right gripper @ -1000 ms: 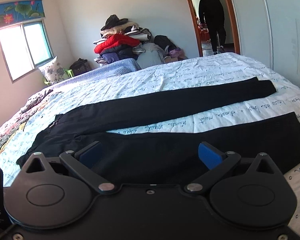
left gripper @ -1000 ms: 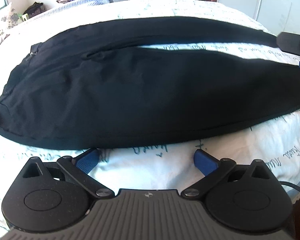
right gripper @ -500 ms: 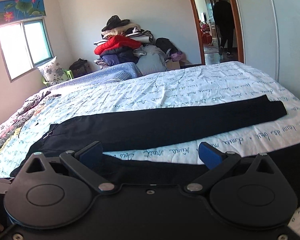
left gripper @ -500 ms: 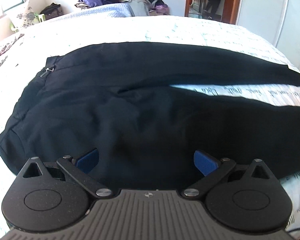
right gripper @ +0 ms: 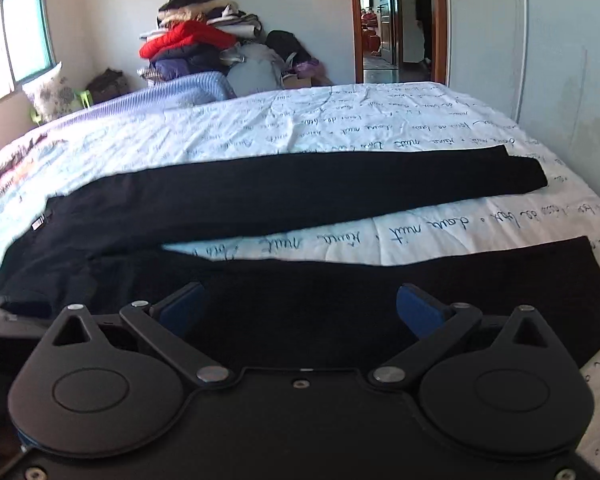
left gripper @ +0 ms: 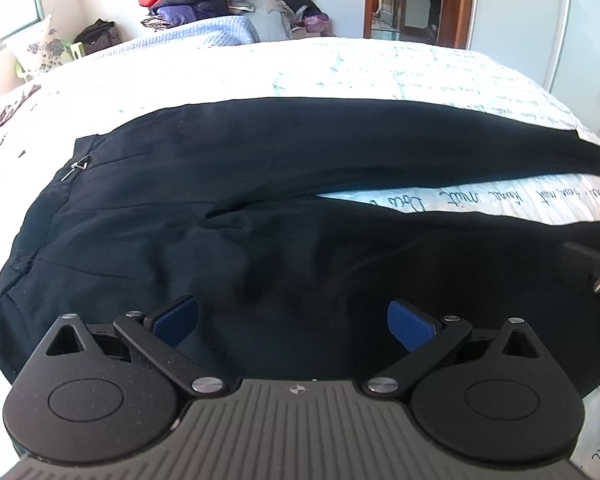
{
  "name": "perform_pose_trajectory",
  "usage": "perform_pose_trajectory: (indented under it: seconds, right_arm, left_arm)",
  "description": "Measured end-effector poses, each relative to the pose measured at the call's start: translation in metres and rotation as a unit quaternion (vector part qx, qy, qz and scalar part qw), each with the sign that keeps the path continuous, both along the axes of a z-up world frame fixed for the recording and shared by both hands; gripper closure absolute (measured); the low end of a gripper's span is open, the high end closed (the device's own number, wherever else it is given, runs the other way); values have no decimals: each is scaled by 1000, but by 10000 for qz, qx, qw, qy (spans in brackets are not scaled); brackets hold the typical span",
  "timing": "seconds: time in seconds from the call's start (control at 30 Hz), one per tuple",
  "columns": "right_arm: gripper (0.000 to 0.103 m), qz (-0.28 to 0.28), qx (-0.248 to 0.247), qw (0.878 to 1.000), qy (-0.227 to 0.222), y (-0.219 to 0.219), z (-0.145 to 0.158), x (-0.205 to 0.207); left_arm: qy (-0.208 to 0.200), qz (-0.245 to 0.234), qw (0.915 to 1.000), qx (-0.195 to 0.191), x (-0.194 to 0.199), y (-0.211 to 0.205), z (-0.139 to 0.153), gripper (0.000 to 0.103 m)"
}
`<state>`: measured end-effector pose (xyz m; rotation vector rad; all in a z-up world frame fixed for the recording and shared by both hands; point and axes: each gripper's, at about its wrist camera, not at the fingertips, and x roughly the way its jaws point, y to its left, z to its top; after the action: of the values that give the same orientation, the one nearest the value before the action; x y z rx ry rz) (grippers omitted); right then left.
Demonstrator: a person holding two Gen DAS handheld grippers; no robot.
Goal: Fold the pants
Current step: 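Move both grippers over the black trousers toward the leg hems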
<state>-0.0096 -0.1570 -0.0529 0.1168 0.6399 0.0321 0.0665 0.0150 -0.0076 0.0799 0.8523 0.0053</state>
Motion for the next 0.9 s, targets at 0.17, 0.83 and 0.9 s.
perform_pose_trajectory:
  seconds: [0.17,0.83,0.9]
  right_arm:
    - [0,-73,-135,9999,60,-3,-2,2]
    - [0,95,-114,9999,-36,-5,1,-10]
    - [0,98,-121,9999,-47,-5,2,-10]
  left_arm:
    - [7,-69,10000,60,-3,-10,-1,1]
    - [-108,-82,9998,118,-22,-18,10,1]
    - [-127,-81,9998,104,-23,-18,11,1]
